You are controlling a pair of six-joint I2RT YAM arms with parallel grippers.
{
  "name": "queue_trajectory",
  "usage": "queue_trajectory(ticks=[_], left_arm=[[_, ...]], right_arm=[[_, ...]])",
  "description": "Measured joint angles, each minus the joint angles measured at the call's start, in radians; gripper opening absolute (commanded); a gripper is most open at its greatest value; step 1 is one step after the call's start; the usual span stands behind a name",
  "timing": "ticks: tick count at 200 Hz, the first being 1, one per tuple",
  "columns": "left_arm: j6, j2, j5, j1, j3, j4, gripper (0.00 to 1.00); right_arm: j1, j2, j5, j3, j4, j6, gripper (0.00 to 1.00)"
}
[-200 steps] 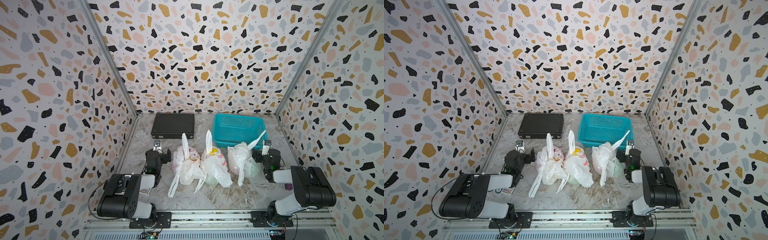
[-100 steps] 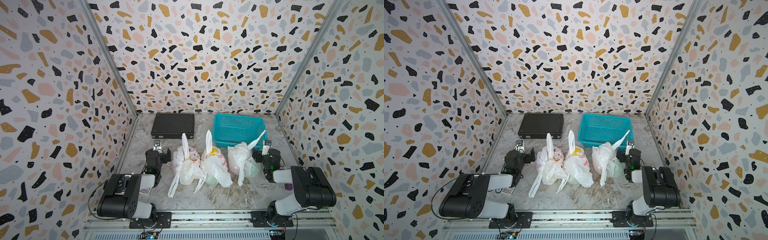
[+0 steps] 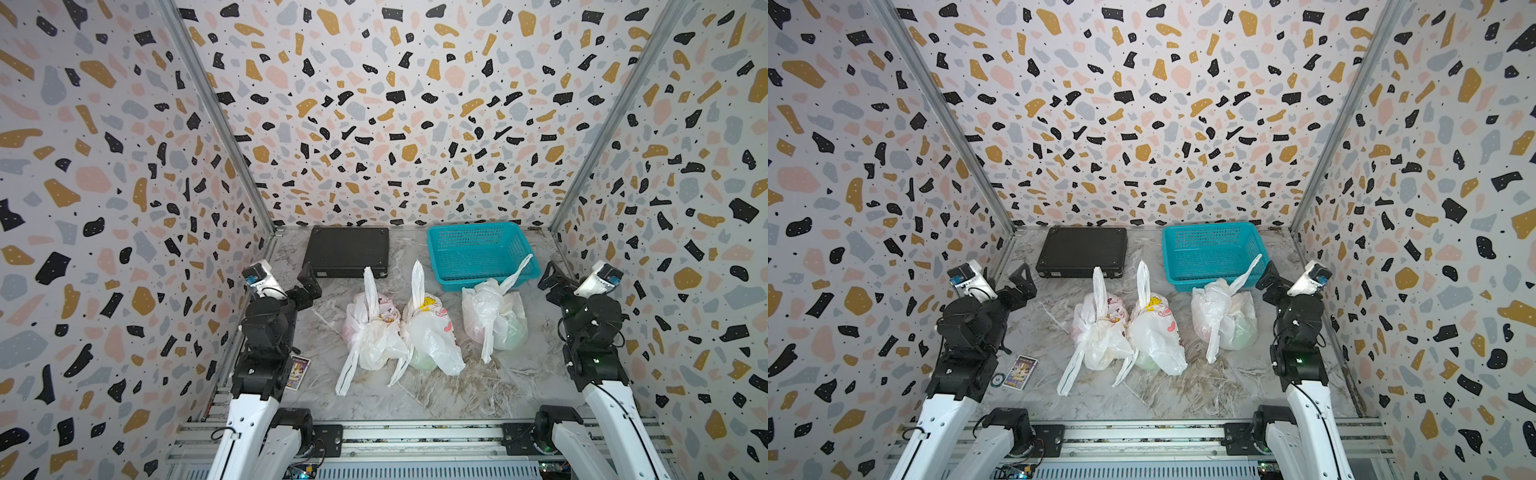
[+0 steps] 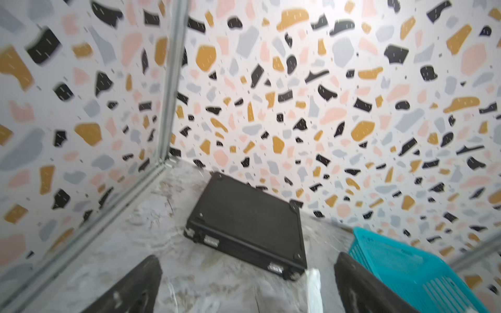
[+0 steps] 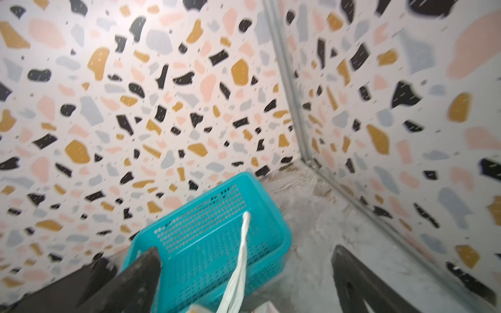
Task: Untie the knot of a plastic bag & take out the apple
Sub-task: Untie the plastic bag at the center of the board.
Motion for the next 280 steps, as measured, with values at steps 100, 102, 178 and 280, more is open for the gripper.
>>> queue_trajectory(ticks=[100, 102, 178, 280], left_arm=[[-0.129, 0.150, 0.170, -0.027, -0.031, -0.269, 1.00], [-0.129, 0.150, 0.171, -0.027, -0.032, -0.269, 1.00], [-0.100, 0.147, 0.263, -0.027, -0.076, -0.223, 1.00], [-0.072, 0.193, 0.377, -0.027, -0.078, -0.175, 0.87]], right_arm=[[0.992, 0.216, 0.005, 0.278, -0.451, -0.219, 0.99], [1.009, 0.230, 0.019, 0.286, -0.454, -0.226, 0.99], [1.233, 0.757, 0.158, 0.486, -0.478, -0.341, 0.92], [1.272, 0.709, 0.232, 0.581, -0.471, -0.423, 0.85]])
